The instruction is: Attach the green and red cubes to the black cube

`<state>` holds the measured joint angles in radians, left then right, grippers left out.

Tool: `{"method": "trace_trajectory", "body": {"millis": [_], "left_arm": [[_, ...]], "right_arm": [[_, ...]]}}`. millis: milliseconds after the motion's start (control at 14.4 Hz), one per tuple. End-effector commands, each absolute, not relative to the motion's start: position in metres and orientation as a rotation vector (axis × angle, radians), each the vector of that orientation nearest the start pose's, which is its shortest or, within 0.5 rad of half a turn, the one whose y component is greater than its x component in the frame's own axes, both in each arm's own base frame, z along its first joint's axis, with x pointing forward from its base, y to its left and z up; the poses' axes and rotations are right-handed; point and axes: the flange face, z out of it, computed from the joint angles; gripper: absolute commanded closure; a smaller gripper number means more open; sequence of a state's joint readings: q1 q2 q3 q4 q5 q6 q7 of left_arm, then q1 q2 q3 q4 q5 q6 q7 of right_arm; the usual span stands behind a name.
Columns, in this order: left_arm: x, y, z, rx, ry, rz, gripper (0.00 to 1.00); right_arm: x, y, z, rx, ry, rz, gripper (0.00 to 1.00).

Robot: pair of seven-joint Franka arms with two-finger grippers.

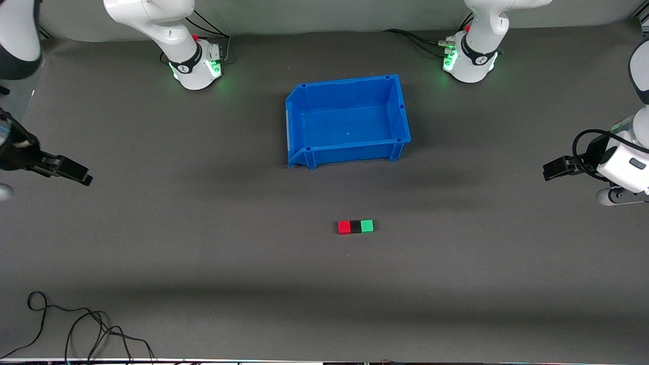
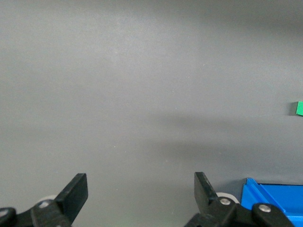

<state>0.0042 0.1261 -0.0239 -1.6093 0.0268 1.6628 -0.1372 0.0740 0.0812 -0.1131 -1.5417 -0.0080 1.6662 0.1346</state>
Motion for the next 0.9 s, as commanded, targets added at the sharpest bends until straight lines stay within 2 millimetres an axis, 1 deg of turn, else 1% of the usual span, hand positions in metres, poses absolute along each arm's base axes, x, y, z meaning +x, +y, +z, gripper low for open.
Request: {"method": "trace_trajectory", "body": {"millis": [0,139,208,417,833], "left_arm": [[0.592,-0.0078,0.5481,-3.091,-0.158,0.097,0.0],[0.5927,-0.0096,0.5524,-3.092,-0.154,0.083,0.0],[0.5938,-0.0123,0.5522,-3.092,-0.161,0.08,0.0],[0.5934,-0.015,0.5484,-3.092,-0.133,0.099,0.0],[0.5932,-0.0078,0.5482,-3.092,-0.144,0.105,0.0]], "right_arm": [[0.5818,-0.0321,0.6036,-3.172,0.077,-0.08,0.0],[0.578,-0.0371,0.6047,-3.164,0.078,-0.036,0.0],[0.5771,-0.0344,0.6085,-3.164,0.071,-0.031,0.0],[0.5758,-0.0299,0.6107,-3.163,0.077,-0.017,0.0],[0.5768,-0.0281,0.6045,-3.114,0.094,0.007,0.0]]}}
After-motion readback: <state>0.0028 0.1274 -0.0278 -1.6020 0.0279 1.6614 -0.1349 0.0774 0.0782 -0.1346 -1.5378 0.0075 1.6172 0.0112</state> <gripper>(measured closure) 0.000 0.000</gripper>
